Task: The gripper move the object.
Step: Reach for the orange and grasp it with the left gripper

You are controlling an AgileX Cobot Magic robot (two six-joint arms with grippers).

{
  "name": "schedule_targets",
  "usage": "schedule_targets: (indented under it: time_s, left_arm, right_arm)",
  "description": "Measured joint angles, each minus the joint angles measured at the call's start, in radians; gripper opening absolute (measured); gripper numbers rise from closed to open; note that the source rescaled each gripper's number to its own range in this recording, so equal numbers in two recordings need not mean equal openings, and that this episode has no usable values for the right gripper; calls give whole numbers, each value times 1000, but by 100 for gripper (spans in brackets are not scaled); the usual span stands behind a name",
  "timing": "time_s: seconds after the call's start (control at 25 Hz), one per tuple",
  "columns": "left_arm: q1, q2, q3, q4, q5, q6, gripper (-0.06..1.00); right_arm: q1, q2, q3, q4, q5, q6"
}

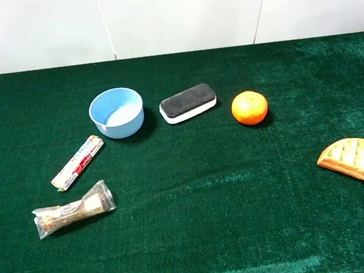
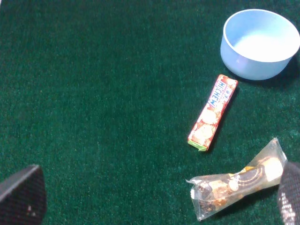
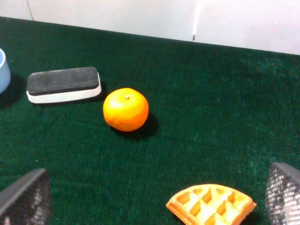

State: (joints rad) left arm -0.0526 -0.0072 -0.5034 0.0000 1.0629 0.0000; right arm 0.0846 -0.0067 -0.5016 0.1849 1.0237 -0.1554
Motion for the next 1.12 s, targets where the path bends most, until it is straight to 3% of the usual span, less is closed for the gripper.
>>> schedule_targets:
  time_s: [0.44, 0.68, 0.84, 1.12]
  left_arm:
    - [0, 104, -8, -67, -7, 107, 100]
    - [0, 313, -47, -87, -99, 248, 100]
    - [-4, 463, -86, -159, -169, 341, 100]
    - [-142, 744, -176, -171, -269, 390, 100]
  right_arm:
    - [0, 0, 0, 0, 0, 0]
    - [0, 0, 0, 0, 0, 0]
    - [0, 0, 0, 0, 0, 0]
    - [0, 0, 0, 0, 0, 0]
